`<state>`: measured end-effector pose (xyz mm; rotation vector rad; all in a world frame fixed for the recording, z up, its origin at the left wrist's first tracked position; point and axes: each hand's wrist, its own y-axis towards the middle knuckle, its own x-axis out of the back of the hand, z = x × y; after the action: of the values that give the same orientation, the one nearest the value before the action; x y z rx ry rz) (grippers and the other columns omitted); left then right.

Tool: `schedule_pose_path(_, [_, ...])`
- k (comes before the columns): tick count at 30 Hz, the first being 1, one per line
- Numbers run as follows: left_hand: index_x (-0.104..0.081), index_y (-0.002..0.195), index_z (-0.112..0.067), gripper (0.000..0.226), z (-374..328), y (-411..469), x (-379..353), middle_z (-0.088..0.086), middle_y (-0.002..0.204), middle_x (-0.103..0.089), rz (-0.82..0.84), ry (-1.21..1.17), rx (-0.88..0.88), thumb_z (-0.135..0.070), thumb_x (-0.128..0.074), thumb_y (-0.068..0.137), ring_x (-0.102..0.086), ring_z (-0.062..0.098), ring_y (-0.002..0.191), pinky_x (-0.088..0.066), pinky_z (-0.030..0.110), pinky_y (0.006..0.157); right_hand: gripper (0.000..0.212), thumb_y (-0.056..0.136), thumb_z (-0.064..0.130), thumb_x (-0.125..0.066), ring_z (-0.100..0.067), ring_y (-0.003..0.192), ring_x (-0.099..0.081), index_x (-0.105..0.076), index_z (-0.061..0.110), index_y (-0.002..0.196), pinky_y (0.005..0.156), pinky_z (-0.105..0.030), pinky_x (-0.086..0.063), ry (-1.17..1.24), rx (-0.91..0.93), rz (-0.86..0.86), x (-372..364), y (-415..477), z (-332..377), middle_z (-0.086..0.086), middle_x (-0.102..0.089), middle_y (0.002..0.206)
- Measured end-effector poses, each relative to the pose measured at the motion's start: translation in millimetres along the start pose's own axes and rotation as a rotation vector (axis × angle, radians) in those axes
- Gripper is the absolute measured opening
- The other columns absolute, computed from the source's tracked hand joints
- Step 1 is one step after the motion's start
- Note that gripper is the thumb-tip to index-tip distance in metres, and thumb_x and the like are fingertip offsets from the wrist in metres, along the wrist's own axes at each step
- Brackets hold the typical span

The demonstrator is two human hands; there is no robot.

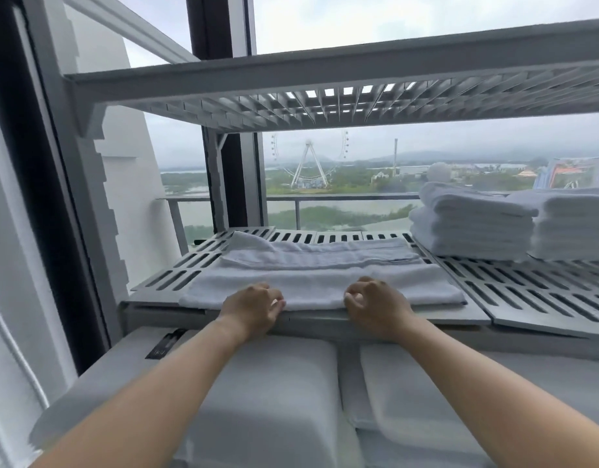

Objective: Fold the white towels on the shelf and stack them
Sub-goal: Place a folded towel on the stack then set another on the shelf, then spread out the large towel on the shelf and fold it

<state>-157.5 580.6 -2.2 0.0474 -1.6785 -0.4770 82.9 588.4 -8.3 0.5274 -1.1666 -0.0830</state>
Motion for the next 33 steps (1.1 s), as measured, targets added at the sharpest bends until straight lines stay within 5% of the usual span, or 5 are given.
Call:
schedule_pose_path(7, [-0.061, 0.109, -0.022, 0.028, 5.4, 48.2, -11.4, 0.001, 0.114, -0.056, 0.028, -0.045, -0.036, -0.038, -0.042, 0.095, -0.056, 0.022, 0.105, -0.047, 0.037, 0.087, 0.026, 0.089, 0.029, -0.048, -0.023, 0.108, -0.055, -0.064, 0.021, 0.107, 0.092, -0.034, -0.045, -0.001, -0.011, 0.098, -8.1, 40.5, -4.2, -0.003, -0.058, 0.119])
schedule_pose_path(13, [-0.06, 0.104, -0.025, 0.022, 18.2, 102.5, -22.3, -0.003, 0.106, -0.057, -0.025, -0.094, -0.134, -0.038, -0.045, 0.095, -0.058, 0.017, 0.096, -0.052, 0.038, 0.084, 0.023, 0.09, 0.026, -0.052, -0.016, 0.101, -0.056, -0.061, 0.022, 0.11, 0.092, -0.034, -0.049, 0.021, -0.014, 0.148, -15.9, 91.6, -13.1, 0.0, -0.055, 0.118])
schedule_pose_path(22, [-0.059, 0.113, -0.027, 0.028, 37.1, 171.4, -37.2, -0.003, 0.125, -0.054, -0.014, -0.11, -0.147, -0.037, -0.039, 0.097, -0.054, 0.018, 0.11, -0.047, 0.037, 0.09, 0.027, 0.09, 0.026, -0.049, -0.015, 0.112, -0.052, -0.06, 0.027, 0.115, 0.094, -0.032, -0.044, -0.014, -0.09, 0.148, -33.7, 153.7, -20.2, 0.002, -0.056, 0.127])
schedule_pose_path(27, [-0.049, 0.13, -0.033, 0.041, 38.5, 189.3, -52.9, -0.004, 0.146, -0.038, 0.12, -0.066, -0.153, -0.049, -0.041, 0.093, -0.037, 0.019, 0.131, -0.033, 0.043, 0.107, 0.037, 0.091, 0.043, -0.048, -0.021, 0.131, -0.04, -0.052, 0.032, 0.126, 0.109, -0.04, -0.033, -0.092, -0.132, 0.266, -47.7, 166.7, -33.8, 0.003, -0.039, 0.146])
schedule_pose_path(33, [-0.012, 0.147, -0.041, 0.081, 48.4, 202.8, -65.8, -0.004, 0.159, -0.002, 0.359, 0.008, -0.193, -0.08, -0.026, 0.078, 0.0, 0.018, 0.145, -0.001, 0.052, 0.116, 0.094, 0.07, 0.087, -0.032, -0.016, 0.145, -0.004, -0.015, 0.037, 0.147, 0.118, -0.046, -0.007, -0.24, -0.079, 0.579, -50.9, 180.4, -41.6, 0.009, -0.005, 0.158])
